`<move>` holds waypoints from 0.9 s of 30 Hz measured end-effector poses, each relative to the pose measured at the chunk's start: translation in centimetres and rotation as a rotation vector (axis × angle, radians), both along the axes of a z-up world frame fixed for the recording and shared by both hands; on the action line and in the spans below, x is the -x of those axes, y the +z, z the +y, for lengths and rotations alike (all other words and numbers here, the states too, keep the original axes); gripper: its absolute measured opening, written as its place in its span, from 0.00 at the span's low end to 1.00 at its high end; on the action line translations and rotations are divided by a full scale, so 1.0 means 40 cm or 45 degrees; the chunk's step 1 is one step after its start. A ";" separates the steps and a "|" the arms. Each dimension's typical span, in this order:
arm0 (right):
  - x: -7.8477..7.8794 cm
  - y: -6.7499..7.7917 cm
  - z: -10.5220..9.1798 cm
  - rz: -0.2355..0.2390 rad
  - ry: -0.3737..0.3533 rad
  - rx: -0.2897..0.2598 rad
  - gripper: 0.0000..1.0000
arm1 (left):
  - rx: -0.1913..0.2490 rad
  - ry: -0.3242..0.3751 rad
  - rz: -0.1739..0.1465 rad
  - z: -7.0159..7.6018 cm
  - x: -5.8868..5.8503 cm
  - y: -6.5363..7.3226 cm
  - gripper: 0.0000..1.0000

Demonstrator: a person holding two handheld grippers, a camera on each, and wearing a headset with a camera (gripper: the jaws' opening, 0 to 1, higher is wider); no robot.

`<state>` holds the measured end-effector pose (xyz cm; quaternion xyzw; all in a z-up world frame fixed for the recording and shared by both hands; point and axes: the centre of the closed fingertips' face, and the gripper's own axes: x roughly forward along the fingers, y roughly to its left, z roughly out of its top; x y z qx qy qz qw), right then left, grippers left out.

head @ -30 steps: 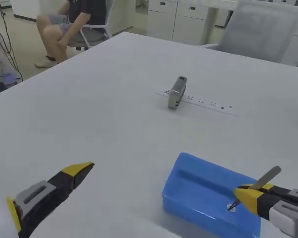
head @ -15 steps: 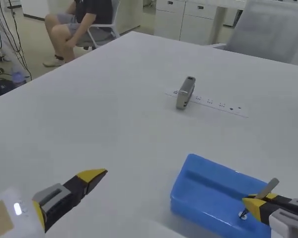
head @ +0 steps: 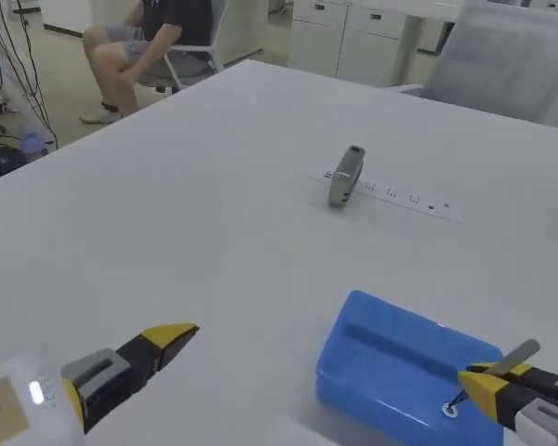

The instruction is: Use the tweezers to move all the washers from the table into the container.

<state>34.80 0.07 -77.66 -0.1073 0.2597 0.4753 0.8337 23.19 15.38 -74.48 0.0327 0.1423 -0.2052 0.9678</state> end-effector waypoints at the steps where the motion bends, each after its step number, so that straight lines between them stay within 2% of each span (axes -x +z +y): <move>1: 0.007 0.007 0.001 -0.002 0.006 -0.004 0.04 | -0.001 0.000 -0.001 -0.001 0.000 0.001 0.79; 6: 0.058 0.044 0.011 0.002 0.038 -0.034 0.04 | -0.006 -0.010 0.022 -0.006 0.004 -0.006 0.75; 8: 0.082 0.052 0.016 0.015 0.058 -0.040 0.04 | -0.019 -0.010 0.021 -0.006 0.004 -0.006 0.74; 12: 0.127 0.057 0.027 0.042 0.086 -0.070 0.04 | 0.002 -0.015 0.013 -0.009 0.004 -0.002 0.74; 15: 0.158 0.037 0.040 0.079 0.115 -0.073 0.04 | -0.006 -0.013 0.020 -0.006 0.004 -0.007 0.74; 16: 0.151 0.026 0.037 0.093 0.121 -0.072 0.04 | -0.005 -0.015 0.020 -0.007 0.004 -0.007 0.73; 22: 0.180 -0.054 0.041 0.192 0.134 -0.046 0.04 | -0.015 -0.016 0.026 -0.006 0.004 -0.010 0.72; 27: 0.187 -0.089 0.039 0.227 0.132 -0.033 0.04 | -0.012 -0.012 0.032 -0.006 0.004 -0.009 0.71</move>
